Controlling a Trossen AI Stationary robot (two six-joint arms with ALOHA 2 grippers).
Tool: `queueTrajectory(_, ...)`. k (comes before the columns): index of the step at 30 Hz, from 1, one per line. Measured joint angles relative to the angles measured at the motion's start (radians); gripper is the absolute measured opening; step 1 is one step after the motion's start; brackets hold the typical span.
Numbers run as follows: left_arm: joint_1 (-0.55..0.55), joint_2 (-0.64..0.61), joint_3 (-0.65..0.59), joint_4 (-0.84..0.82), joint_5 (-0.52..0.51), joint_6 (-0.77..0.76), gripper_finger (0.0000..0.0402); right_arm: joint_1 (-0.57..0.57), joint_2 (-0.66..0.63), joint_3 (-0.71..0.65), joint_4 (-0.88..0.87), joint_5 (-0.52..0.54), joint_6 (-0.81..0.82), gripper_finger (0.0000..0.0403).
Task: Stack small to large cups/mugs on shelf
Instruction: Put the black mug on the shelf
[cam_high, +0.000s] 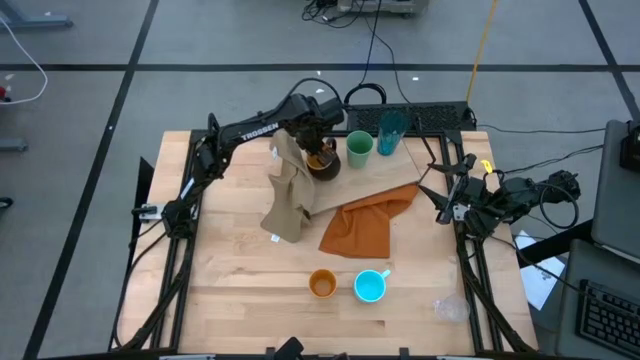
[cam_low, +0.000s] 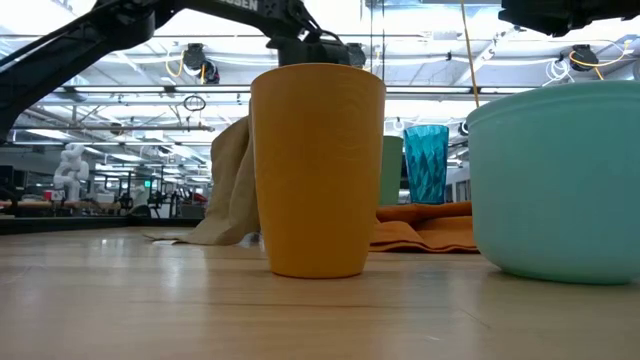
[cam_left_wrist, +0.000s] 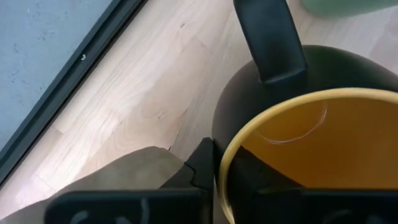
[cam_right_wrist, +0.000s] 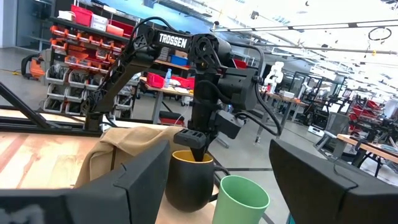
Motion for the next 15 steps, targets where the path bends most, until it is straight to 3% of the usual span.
queueTrajectory(5, 0.001, 0.0, 0.0, -0.005, 0.008, -0.004, 0.0045, 0.0, 0.0, 0.0, 0.0, 0.0, 0.0, 0.0265)
queueTrajectory(15, 0.004, 0.0, 0.0, -0.004, 0.033, -0.002, 0.0039, 0.0, 0.0, 0.0, 0.0, 0.0, 0.0, 0.0265)
